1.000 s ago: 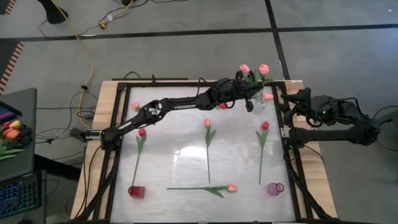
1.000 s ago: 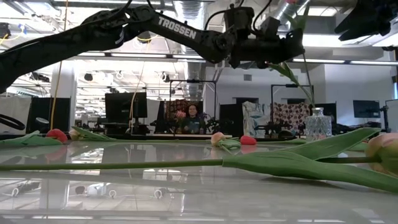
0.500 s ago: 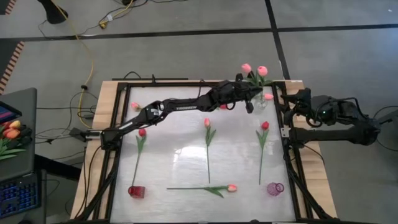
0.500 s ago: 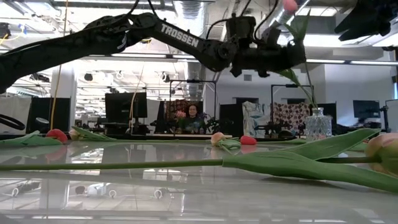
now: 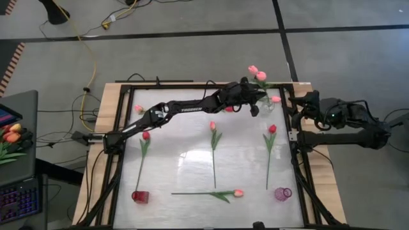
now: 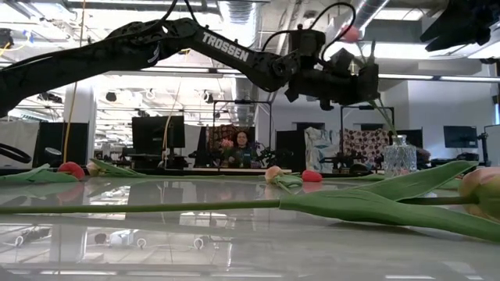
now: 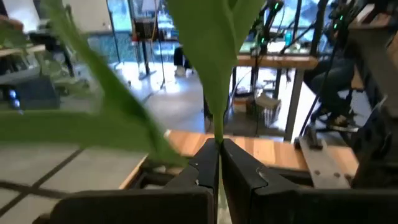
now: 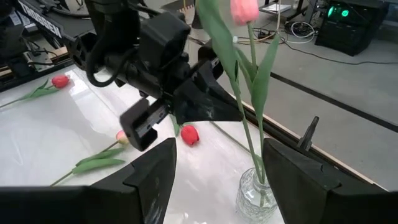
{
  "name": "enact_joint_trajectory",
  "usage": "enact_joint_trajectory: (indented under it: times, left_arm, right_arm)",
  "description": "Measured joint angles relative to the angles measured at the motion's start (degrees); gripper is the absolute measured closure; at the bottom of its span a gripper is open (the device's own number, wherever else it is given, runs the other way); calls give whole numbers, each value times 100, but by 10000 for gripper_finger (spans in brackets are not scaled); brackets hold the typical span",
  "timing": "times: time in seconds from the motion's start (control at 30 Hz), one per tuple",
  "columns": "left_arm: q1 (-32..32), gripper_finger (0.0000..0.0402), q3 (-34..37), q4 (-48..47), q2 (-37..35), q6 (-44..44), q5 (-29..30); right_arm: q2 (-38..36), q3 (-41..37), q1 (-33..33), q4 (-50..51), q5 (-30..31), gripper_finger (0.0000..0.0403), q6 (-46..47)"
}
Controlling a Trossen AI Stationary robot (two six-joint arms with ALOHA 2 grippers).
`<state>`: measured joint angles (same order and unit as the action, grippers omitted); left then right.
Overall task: Sort flowers into vase by color
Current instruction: Put the pink flower in the transparent vase
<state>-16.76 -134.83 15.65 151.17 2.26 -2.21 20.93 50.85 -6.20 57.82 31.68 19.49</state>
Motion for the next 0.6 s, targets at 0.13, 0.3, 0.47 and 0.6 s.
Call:
enact_joint_trajectory:
  times: [0.13,0.3,0.47,0.6]
  left_arm:
    - [3,396,-1,-51,0,15,-48]
    - [7,365,-1,-260,0,-68,-250]
    - [-7,315,-1,-890,-2,-348,-578]
    - [-10,278,-8,-1502,-14,-361,-880]
  right_arm:
    - [0,0,0,0,0,137,-1]
    - [0,0,0,0,0,137,1]
    - [0,0,0,-1,-2,137,1]
    - [0,0,0,-2,-2,137,1]
